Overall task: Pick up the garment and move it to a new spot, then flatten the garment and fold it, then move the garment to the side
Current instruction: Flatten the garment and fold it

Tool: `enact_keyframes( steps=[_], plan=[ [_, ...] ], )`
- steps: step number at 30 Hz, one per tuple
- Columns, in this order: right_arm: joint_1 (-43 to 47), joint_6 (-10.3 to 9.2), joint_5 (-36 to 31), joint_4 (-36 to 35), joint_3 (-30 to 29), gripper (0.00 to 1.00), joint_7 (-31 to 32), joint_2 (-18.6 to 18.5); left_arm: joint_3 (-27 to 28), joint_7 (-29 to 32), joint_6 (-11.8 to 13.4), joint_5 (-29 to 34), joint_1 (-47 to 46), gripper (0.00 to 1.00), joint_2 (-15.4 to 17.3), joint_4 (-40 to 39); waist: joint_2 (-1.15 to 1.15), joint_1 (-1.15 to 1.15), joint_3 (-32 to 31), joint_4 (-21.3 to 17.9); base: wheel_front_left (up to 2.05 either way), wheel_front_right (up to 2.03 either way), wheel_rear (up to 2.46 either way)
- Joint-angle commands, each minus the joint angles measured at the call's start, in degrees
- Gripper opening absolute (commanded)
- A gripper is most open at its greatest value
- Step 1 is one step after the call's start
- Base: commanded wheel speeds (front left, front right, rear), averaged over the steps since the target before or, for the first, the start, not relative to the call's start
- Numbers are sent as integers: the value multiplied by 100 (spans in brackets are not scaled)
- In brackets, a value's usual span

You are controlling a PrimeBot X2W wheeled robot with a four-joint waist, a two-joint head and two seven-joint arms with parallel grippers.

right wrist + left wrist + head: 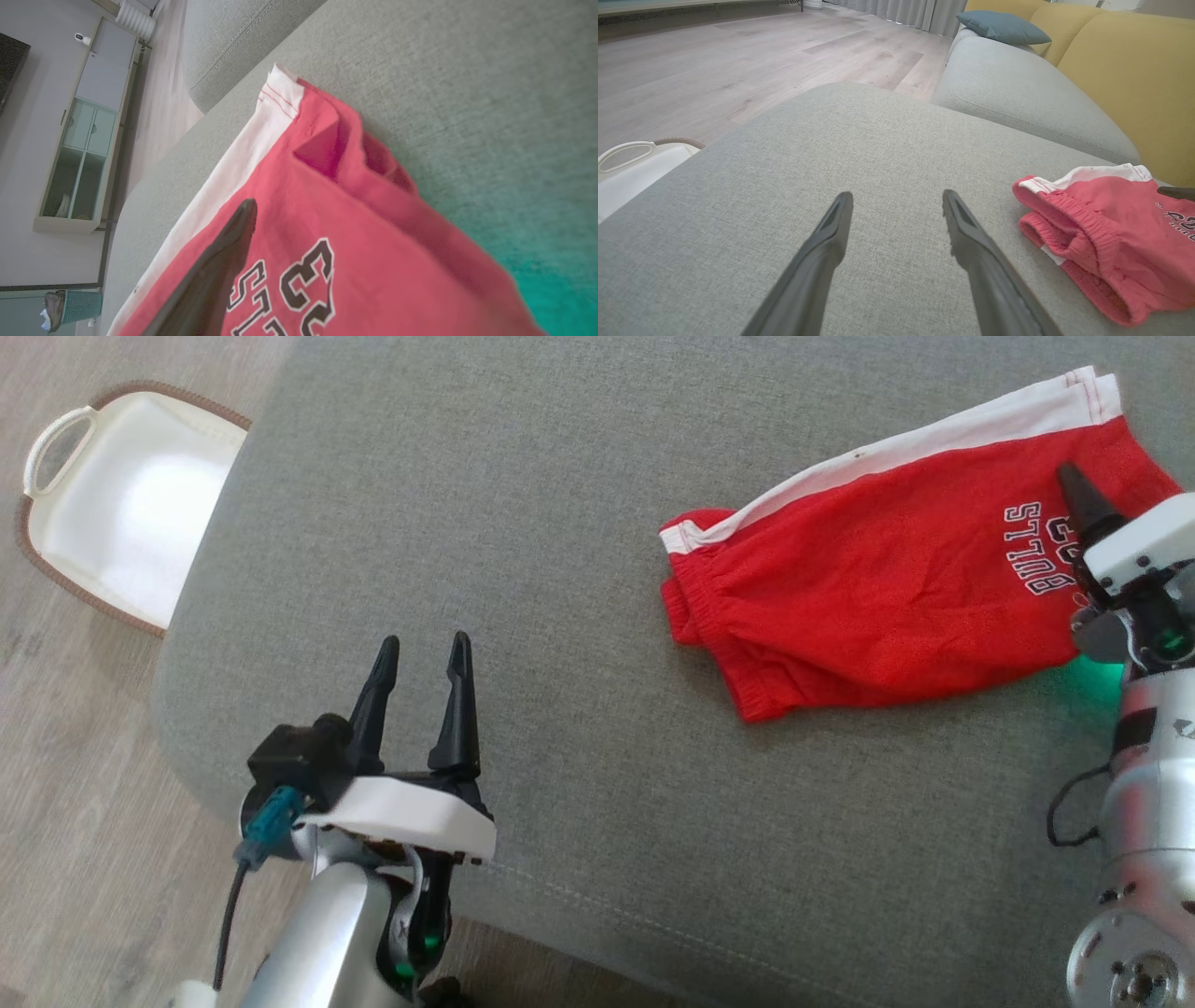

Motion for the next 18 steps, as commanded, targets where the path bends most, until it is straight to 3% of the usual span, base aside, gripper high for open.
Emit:
enact_keyframes(
  steps=[1, 2, 10, 18],
  plan=[
    [43, 19, -89, 175, 76, 39, 1, 156, 129, -35, 30, 14, -214, 100, 46, -198, 0, 0, 0, -6, 0, 0, 0],
    [3, 19, -132, 218, 62, 0, -64, 156, 120, -35, 40, 8, -221, 100, 46, -198, 0, 0, -9, -19, 0, 0, 0],
    [-9, 19, 396, 409, 274, 0, -677, 159, 156, -35, 15, 144, -232, 100, 46, -110, 0, 0, -225, -343, 0, 0, 0],
    [703, 19, 1152, 231, 676, 0, -1421, 159, 152, -35, -110, 307, -101, 100, 46, 70, 0, 0, -610, -927, 0, 0, 0]
  ],
)
